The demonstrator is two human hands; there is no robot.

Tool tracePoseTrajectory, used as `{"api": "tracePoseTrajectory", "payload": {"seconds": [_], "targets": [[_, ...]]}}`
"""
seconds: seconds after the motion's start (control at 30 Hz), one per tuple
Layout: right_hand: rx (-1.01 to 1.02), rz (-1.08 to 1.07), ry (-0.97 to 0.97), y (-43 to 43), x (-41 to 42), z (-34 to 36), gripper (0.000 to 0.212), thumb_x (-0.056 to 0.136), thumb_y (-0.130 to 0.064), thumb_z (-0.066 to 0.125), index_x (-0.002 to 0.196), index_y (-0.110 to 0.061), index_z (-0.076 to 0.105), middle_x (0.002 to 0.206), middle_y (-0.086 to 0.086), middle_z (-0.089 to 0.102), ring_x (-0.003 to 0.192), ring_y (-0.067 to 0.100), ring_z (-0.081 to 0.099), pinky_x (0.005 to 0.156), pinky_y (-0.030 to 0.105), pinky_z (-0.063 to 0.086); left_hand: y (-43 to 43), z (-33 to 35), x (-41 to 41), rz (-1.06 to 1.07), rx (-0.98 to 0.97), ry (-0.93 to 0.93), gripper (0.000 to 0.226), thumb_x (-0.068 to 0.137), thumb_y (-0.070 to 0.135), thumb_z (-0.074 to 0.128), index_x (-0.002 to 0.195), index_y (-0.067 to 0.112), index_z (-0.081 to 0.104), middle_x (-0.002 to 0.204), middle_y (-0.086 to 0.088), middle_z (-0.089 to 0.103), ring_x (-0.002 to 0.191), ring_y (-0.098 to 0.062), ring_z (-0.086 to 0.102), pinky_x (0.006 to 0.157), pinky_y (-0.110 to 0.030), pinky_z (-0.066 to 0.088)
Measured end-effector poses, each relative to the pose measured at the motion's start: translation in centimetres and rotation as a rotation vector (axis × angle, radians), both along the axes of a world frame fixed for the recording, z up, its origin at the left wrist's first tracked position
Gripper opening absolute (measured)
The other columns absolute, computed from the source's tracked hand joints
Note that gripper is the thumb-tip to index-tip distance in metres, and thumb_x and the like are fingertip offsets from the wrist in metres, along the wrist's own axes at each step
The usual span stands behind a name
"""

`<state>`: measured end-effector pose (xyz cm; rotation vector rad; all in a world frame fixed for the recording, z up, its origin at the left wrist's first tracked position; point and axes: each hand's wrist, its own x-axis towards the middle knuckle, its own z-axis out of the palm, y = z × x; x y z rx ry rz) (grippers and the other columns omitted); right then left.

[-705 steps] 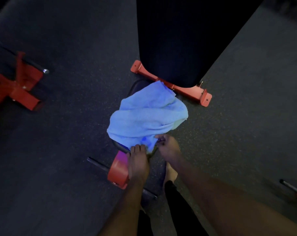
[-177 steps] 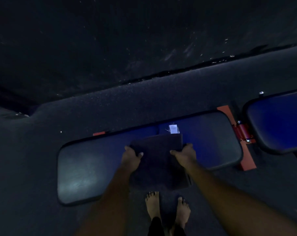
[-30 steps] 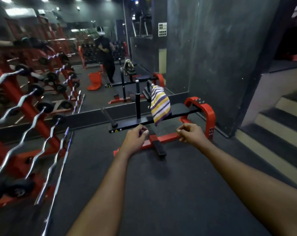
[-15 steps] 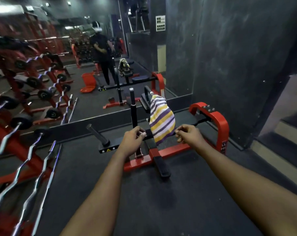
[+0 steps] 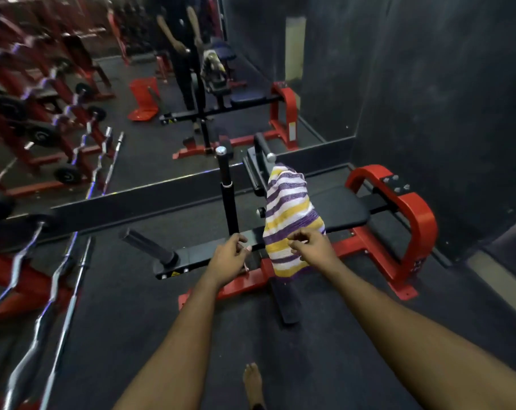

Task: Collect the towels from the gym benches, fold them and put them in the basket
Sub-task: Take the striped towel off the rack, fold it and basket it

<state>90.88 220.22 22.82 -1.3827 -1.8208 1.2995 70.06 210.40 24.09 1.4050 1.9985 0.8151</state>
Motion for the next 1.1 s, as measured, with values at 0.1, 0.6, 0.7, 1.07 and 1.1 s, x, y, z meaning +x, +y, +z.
{"api": "tracePoseTrajectory", "payload": {"seconds": [0.1,0.6,0.7,1.07,1.1], "targets": [[-0.011,-0.029,-0.064,3.1,-2.7,-3.3,0.026,0.086,-0.016,0.068,0.112,-0.013,0.069,0.104,-0.003,0.071,0.096,0.014,0.067,0.089,0.028,0.051,5.7,-3.5,-2.5,-0.048,-0.123,-0.016,0.021,0.098,0.022,0.054,0.115,0.012,0.053,0.085,-0.004,0.061,0.068,-0.013,0.058,0.060,-0.019,0.047],[0.106,-0.249,-0.199,5.8,-6.1,-10.1,0.052,0.077,-0.026,0.052,0.128,-0.037,0.056,0.109,-0.009,0.071,0.096,0.009,0.068,0.084,0.035,0.057,19.6,-13.9,-4.5,-0.362,-0.417,-0.098,0.029,0.093,0.025,0.059,0.121,0.015,0.062,0.118,-0.006,0.069,0.107,-0.025,0.064,0.092,-0.035,0.049],[0.088,-0.231,-0.199,5.9,-6.0,-9.6,0.052,0.076,-0.025,0.054,0.128,-0.031,0.058,0.117,-0.012,0.069,0.100,0.004,0.066,0.090,0.029,0.054,19.5,-13.0,-4.9,-0.292,-0.466,-0.203,0.023,0.085,0.025,0.061,0.105,0.018,0.069,0.107,0.002,0.070,0.099,-0.020,0.066,0.093,-0.037,0.052],[0.144,-0.147,-0.104,-0.2,-4.8,-5.0,0.071,0.059,-0.057,0.080,0.109,-0.022,0.044,0.104,-0.003,0.058,0.093,0.013,0.056,0.075,0.030,0.049,12.8,-0.8,2.1,-0.164,-0.086,-0.179,0.021,0.095,0.017,0.049,0.092,-0.003,0.054,0.070,-0.026,0.065,0.039,-0.017,0.059,0.039,-0.022,0.047],[0.192,-0.175,-0.091,-0.9,-4.2,-4.3,0.060,0.064,-0.050,0.077,0.105,-0.019,0.046,0.099,0.000,0.061,0.089,0.017,0.058,0.072,0.033,0.048,11.9,0.5,3.1,-0.172,-0.042,-0.181,0.021,0.095,0.017,0.049,0.095,-0.004,0.055,0.073,-0.026,0.066,0.039,-0.013,0.059,0.037,-0.019,0.046]]}}
